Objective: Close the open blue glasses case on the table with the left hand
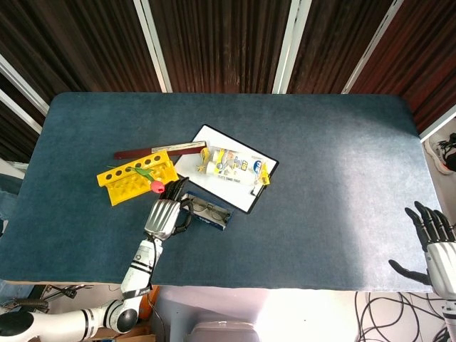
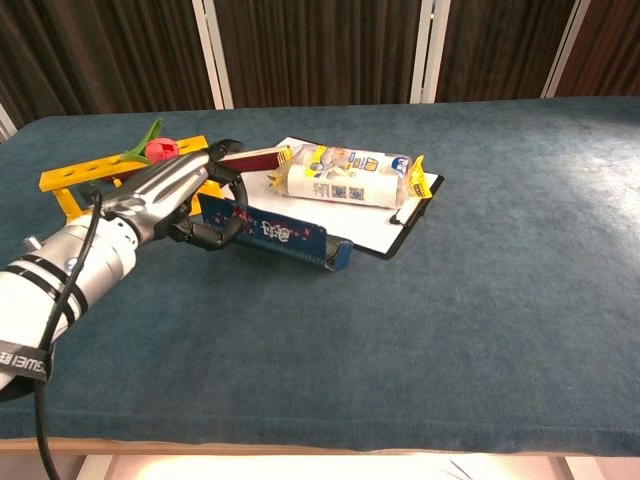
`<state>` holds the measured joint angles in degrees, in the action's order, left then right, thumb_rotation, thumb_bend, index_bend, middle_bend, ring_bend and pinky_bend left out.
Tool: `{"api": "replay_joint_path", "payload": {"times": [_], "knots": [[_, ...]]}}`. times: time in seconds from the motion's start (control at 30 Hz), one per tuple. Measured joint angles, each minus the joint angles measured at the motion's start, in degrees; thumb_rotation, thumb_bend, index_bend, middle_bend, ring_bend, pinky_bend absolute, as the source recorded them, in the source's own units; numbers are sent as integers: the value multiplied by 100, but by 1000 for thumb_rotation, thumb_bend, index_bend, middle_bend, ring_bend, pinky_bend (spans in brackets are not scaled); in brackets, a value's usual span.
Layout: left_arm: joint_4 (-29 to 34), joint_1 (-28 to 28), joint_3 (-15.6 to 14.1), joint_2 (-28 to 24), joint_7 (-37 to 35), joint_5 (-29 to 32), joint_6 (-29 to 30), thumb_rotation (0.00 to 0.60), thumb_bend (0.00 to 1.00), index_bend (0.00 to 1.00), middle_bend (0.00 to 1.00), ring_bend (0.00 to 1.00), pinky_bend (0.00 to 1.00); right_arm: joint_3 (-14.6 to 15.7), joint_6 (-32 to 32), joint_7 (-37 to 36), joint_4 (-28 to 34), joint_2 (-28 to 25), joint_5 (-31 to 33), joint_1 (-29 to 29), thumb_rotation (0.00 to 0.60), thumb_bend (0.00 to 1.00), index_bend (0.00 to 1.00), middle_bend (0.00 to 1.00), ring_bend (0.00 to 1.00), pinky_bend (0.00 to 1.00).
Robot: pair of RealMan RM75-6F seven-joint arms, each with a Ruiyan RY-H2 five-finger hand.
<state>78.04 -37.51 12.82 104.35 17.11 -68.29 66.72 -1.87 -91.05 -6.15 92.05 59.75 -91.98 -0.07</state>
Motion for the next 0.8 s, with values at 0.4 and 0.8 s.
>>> {"api": "replay_joint_path", "payload": {"times": [0.4,0.8], "knots": [[-326,-314,348,249,602,698,-408,600,545,683,17,0,21,-23,-39,-228,-39,-60,54,-17,600,177,0,0,0,0],[-1236,-644,677,817,548,863,-394,600,488,673,49,0,18,-35,-105,-416,-51,-119,71,-50,600,177,0,0,0,0]]}}
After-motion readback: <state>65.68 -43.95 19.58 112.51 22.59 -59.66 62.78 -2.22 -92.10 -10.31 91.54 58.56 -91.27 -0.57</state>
